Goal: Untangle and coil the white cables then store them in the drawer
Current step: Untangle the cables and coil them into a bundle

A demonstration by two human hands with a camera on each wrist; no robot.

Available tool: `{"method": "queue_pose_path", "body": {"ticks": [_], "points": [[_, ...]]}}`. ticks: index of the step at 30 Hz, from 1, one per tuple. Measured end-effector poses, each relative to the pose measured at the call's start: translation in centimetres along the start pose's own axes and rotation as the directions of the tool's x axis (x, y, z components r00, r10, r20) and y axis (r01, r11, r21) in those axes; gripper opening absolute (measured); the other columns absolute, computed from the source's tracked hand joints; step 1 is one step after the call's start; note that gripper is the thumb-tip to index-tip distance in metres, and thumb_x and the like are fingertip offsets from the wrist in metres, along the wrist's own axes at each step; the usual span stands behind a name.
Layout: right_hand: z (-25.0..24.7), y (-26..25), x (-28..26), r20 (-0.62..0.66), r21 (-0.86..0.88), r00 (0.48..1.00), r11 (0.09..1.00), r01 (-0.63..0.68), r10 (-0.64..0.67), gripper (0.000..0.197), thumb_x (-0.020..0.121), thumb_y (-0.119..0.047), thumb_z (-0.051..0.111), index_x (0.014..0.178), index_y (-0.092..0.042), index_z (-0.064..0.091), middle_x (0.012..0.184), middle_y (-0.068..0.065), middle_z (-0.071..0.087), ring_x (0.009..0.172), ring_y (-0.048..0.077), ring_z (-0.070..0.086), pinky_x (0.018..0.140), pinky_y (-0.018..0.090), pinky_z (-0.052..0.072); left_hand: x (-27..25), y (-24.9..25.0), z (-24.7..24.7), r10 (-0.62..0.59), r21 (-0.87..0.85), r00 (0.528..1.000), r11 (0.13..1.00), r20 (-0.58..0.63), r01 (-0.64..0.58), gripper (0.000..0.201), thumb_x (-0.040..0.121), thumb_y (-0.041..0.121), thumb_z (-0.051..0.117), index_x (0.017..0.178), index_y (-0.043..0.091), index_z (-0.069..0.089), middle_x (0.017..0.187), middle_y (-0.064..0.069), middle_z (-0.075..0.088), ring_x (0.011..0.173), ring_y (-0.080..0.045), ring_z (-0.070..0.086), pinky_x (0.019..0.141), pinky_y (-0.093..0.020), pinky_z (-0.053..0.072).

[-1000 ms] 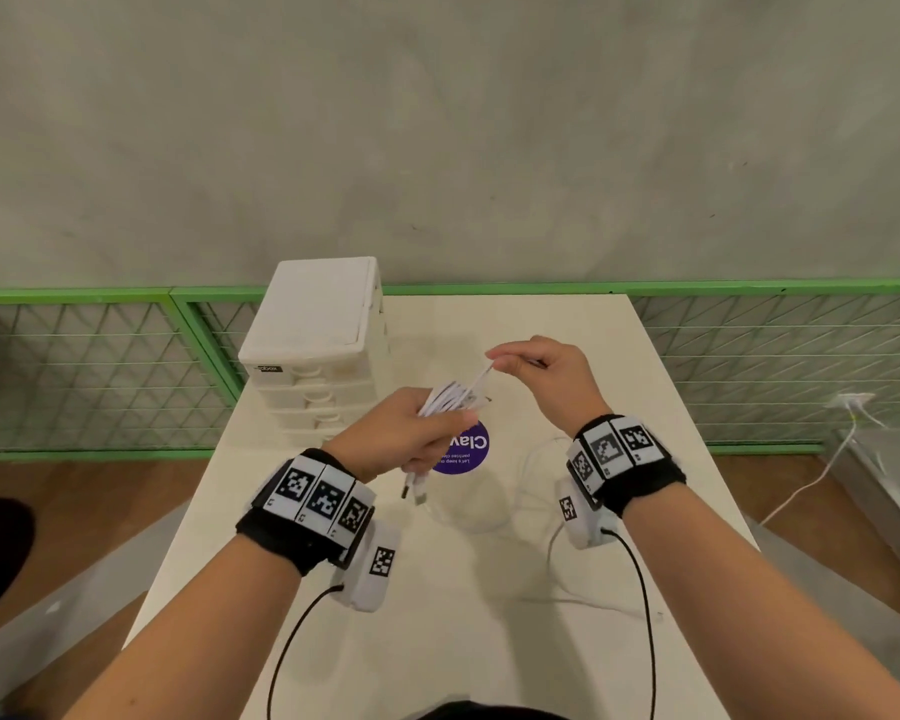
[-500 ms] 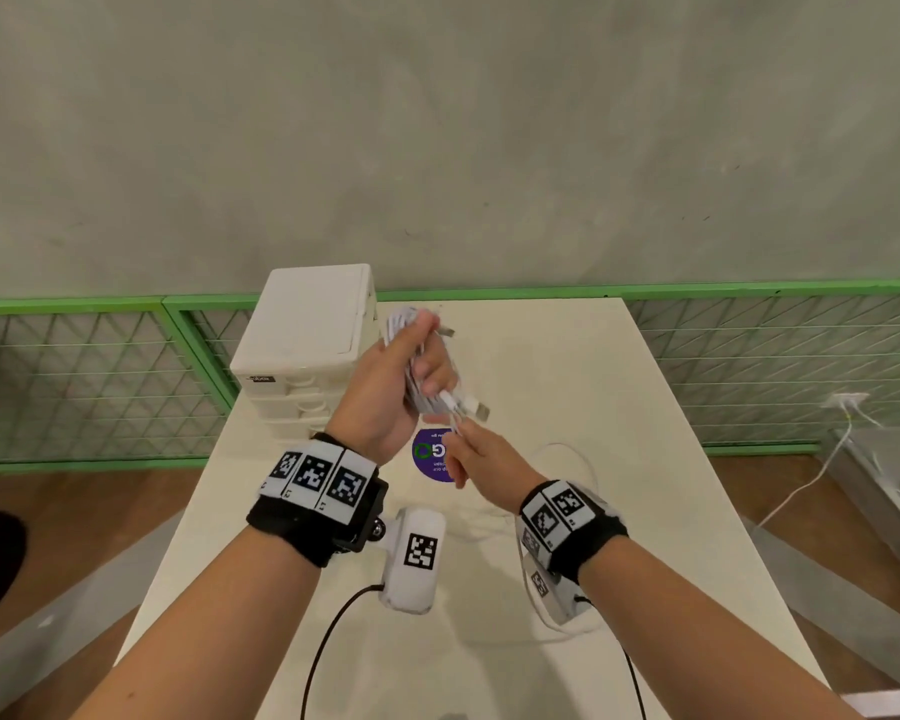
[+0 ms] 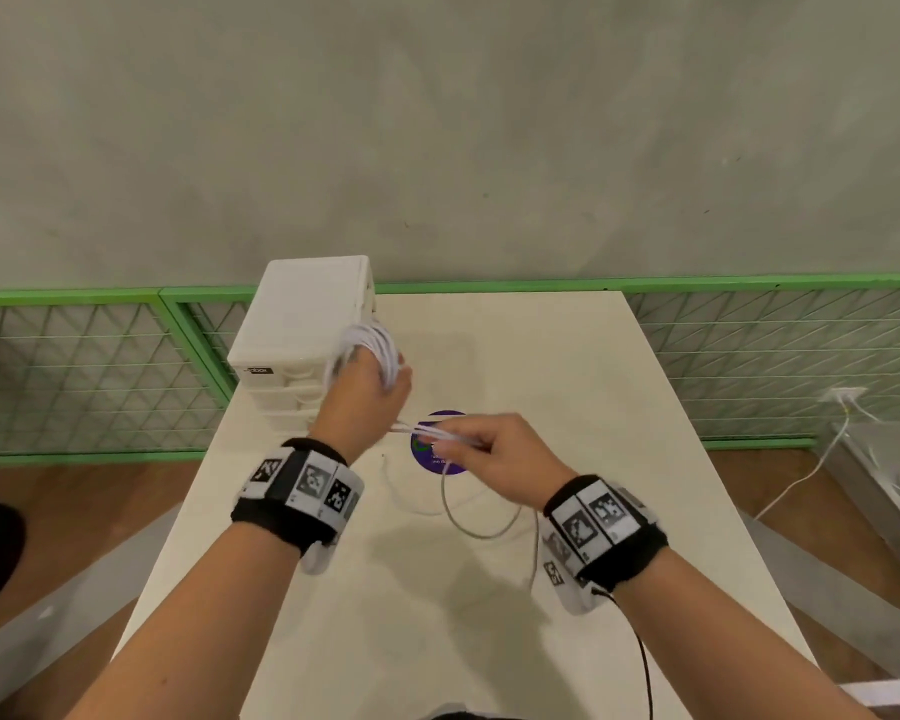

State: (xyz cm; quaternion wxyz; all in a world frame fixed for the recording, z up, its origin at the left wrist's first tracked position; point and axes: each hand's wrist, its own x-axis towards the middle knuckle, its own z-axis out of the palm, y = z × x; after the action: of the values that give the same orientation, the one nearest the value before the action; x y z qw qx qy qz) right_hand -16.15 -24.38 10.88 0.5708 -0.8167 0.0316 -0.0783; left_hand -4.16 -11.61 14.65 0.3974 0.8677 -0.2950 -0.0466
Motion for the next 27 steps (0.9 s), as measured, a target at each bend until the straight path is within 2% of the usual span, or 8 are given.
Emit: {"method": "queue_pose_path", "body": {"ticks": [3, 5, 8, 12, 18, 20, 23, 27], "points": [[-2.0, -1.7, 1.1, -0.111, 0.054, 0.990, 0.994, 0.091, -0.084, 0.013, 0.081, -0.013, 0.069, 0.085, -0.025, 0.073, 0.081, -0.008, 0.072, 0.079, 0.007, 0.064, 0.079, 0.023, 0.052, -1.4, 0.4, 0.3, -0.072, -0.181, 0.939, 0.973, 0.337, 0.140, 0.043, 0.095, 0.045, 0.043, 0.070, 0.010, 0.047, 0.051, -0.006, 0.049, 0.040, -0.017, 0.044, 0.045, -0.024, 0.037], [-3.0, -1.8, 1.7, -0.192, 0.058, 0.977, 0.993, 0.103, -0.090, 0.017, 0.076, -0.012, 0.073, 0.077, -0.028, 0.068, 0.072, -0.001, 0.068, 0.069, 0.010, 0.059, 0.071, 0.021, 0.050, -1.9, 1.3, 0.3, -0.053, -0.322, 0.871, 0.917, 0.488, 0.236, 0.054, 0.091, 0.060, 0.034, 0.068, 0.013, 0.049, 0.048, -0.002, 0.046, 0.039, -0.015, 0.040, 0.041, -0.019, 0.034], [-4.0, -1.4, 2.3, -0.223, -0.008, 0.971, 0.996, 0.088, -0.087, 0.018, 0.077, -0.010, 0.071, 0.077, -0.027, 0.067, 0.077, 0.012, 0.067, 0.071, 0.014, 0.056, 0.071, 0.027, 0.046, -2.3, 2.6, 0.3, -0.011, -0.378, 0.843, 0.890, 0.538, 0.254, 0.041, 0.089, 0.049, 0.054, 0.066, 0.016, 0.045, 0.045, 0.003, 0.036, 0.039, -0.012, 0.031, 0.038, -0.018, 0.028], [-5.6, 0.4, 2.9, -0.318, -0.130, 0.945, 0.991, 0.039, -0.079, 0.016, 0.088, -0.009, 0.057, 0.088, -0.023, 0.065, 0.083, -0.004, 0.066, 0.076, 0.010, 0.059, 0.074, 0.024, 0.045, -2.6, 3.3, -0.6, 0.111, -0.559, 0.831, 0.787, 0.546, 0.262, 0.032, 0.093, 0.021, 0.055, 0.061, 0.018, 0.055, 0.041, 0.003, 0.032, 0.035, -0.012, 0.024, 0.038, -0.020, 0.024], [-3.1, 2.6, 2.6, -0.201, -0.289, 0.979, 0.956, -0.045, -0.015, 0.019, 0.095, -0.014, 0.042, 0.089, -0.025, 0.056, 0.059, -0.011, 0.048, 0.052, 0.010, 0.043, 0.060, 0.031, 0.037, -2.3, 5.3, -1.3, 0.258, -0.805, 0.840, 0.512, 0.477, 0.300, 0.027, 0.090, 0.027, 0.046, 0.075, 0.006, 0.054, 0.035, 0.003, 0.034, 0.026, -0.010, 0.030, 0.037, -0.020, 0.025], [-1.7, 2.9, 2.5, -0.186, -0.229, 0.982, 0.970, -0.078, 0.035, 0.027, 0.095, -0.012, 0.041, 0.082, -0.033, 0.051, 0.061, -0.005, 0.053, 0.055, 0.018, 0.047, 0.061, 0.034, 0.040, -2.2, 5.6, -1.0, 0.245, -0.853, 0.867, 0.423, 0.433, 0.306, 0.029, 0.093, 0.028, 0.043, 0.077, 0.007, 0.053, 0.036, 0.005, 0.034, 0.027, -0.008, 0.032, 0.039, -0.018, 0.032], [-0.1, 3.2, 2.4, -0.144, -0.178, 0.983, 0.974, -0.141, 0.116, 0.013, 0.095, -0.017, 0.044, 0.092, -0.021, 0.055, 0.071, 0.005, 0.064, 0.066, 0.021, 0.058, 0.066, 0.030, 0.046, -2.2, 5.9, -0.6, 0.186, -0.901, 0.914, 0.324, 0.359, 0.288, 0.026, 0.094, 0.028, 0.045, 0.078, 0.009, 0.053, 0.038, 0.007, 0.035, 0.030, -0.007, 0.034, 0.042, -0.019, 0.035], [1.0, 3.8, 1.2, -0.116, -0.118, 0.971, 0.968, -0.222, 0.208, 0.024, 0.095, -0.019, 0.043, 0.074, -0.013, 0.054, 0.049, -0.003, 0.052, 0.053, 0.012, 0.050, 0.070, 0.025, 0.044, -2.0, 6.3, -0.4, 0.037, -0.956, 0.981, 0.231, 0.193, 0.180, 0.029, 0.097, 0.017, 0.043, 0.069, 0.011, 0.043, 0.042, 0.006, 0.034, 0.035, -0.007, 0.034, 0.043, -0.020, 0.034]]}}
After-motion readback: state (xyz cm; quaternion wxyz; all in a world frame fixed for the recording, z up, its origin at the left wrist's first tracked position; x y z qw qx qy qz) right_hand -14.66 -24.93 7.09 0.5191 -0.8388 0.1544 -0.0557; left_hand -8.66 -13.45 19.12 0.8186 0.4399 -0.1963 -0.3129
